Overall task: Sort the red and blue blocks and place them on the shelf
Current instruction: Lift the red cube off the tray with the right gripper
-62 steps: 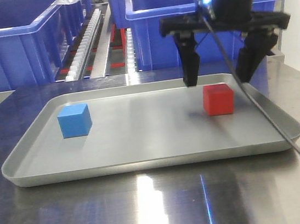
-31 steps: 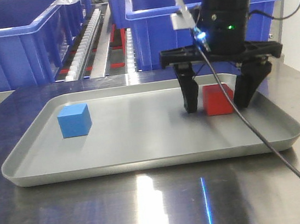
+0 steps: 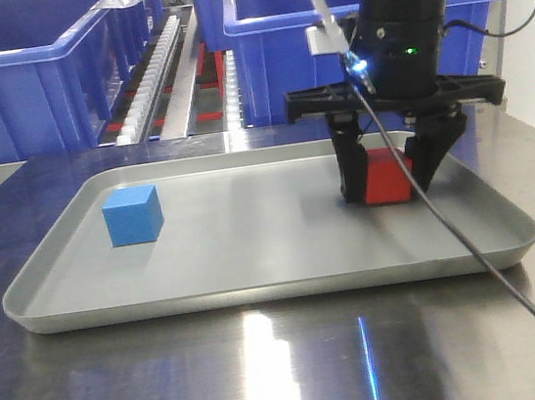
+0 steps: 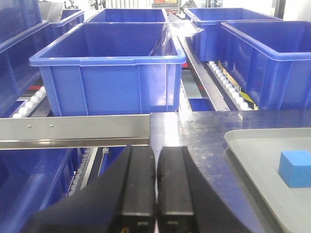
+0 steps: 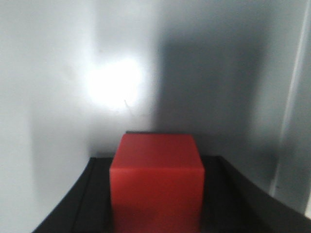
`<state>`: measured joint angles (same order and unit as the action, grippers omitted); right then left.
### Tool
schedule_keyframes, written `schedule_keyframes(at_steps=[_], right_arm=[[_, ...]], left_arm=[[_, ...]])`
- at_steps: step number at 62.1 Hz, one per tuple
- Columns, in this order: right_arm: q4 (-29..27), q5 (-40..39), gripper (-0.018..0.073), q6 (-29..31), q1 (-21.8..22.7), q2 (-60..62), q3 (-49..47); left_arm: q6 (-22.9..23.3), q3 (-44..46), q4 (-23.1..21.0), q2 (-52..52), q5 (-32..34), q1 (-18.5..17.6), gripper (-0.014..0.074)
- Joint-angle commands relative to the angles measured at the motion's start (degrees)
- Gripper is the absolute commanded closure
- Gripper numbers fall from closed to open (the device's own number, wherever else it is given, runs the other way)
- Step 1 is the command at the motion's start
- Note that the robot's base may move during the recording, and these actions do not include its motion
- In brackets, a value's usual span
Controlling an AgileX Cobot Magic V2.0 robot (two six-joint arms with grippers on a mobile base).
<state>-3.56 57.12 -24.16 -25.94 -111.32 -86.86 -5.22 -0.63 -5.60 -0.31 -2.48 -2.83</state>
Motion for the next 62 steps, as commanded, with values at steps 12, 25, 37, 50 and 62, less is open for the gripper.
schedule_keyframes(at_steps=[12,25,37,50,62], right_arm=[[0.61,-2.88,0.0273,1.31,0.09,10.05,-1.77],[0.4,-4.28,0.0281,15.27,1.29,14.61,-0.72],[-0.49,-9.23,0.0428,19.85,4.95,20.26,5.78],[-1.68,-17.47,0.0506,20.05,11.14,29.28,16.57],[-1.68,-26.24,0.0506,20.16,17.55,40.09,26.68]], left_arm=[[0.54,-1.4,-0.03,-0.98,4.59,-0.33,0.0472],[0.54,-1.4,-0.03,-0.98,4.59,-0.33,0.0472],[0.54,-1.4,-0.03,-0.98,4.59,-0.33,0.0472],[0.54,-1.4,-0.03,-0.98,4.59,-0.33,0.0472],[0.54,-1.4,-0.03,-0.98,4.59,-0.33,0.0472]])
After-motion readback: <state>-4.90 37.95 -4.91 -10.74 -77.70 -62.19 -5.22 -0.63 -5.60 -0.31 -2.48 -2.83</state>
